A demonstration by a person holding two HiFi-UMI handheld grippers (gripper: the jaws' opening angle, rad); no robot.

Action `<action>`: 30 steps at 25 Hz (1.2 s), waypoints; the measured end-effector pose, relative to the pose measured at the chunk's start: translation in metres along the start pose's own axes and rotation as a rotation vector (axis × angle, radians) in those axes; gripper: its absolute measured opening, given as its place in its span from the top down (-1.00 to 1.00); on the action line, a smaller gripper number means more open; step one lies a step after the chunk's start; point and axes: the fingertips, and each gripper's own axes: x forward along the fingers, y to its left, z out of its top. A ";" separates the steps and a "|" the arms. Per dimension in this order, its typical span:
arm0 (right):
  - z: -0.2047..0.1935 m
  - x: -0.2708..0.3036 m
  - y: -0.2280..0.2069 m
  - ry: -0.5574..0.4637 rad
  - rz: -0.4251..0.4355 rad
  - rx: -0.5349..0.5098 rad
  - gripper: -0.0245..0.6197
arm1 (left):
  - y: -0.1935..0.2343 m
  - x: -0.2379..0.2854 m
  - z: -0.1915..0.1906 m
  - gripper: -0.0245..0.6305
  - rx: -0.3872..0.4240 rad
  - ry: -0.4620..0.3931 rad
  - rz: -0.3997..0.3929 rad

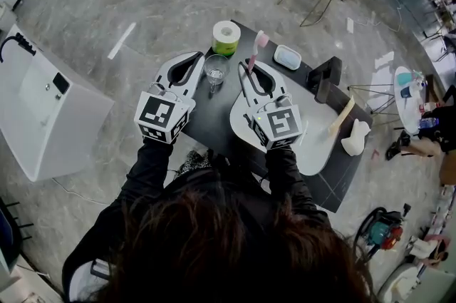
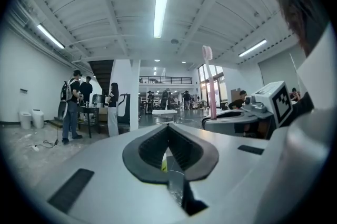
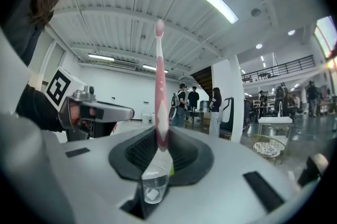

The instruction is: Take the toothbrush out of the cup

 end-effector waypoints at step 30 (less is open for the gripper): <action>-0.023 -0.012 -0.015 -0.004 -0.026 0.089 0.76 | -0.016 0.000 -0.020 0.91 -0.035 0.055 -0.038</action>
